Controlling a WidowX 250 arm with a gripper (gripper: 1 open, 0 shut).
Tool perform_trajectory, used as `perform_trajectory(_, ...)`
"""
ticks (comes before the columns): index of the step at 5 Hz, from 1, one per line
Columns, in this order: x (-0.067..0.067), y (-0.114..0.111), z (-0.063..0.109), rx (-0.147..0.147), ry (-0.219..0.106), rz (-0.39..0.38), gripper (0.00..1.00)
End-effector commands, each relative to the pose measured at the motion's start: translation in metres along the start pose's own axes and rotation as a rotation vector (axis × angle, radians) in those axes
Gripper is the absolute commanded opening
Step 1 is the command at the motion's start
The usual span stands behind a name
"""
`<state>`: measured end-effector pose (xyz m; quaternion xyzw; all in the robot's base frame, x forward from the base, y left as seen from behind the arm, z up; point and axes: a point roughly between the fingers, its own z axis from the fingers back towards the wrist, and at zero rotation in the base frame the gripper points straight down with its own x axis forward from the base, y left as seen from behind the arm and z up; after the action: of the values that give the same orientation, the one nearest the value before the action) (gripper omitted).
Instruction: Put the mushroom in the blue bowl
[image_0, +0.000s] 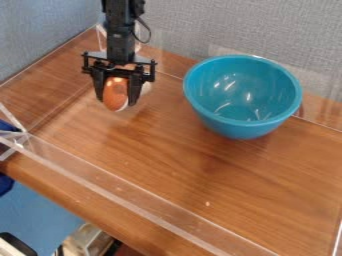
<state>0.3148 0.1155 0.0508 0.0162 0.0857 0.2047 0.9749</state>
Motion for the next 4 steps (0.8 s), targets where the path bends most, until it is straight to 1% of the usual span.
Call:
perform_trajectory(1, 0.006, -0.002, 0.003, -0.004, -0.038, 0.017, 0.00)
perform_trajectory(2, 0.009, -0.011, -0.001, -0.010, -0.043, 0.018, 0.00)
perform_trajectory(4, 0.000, -0.008, 0.016, -0.019, -0.042, 0.074, 0.00)
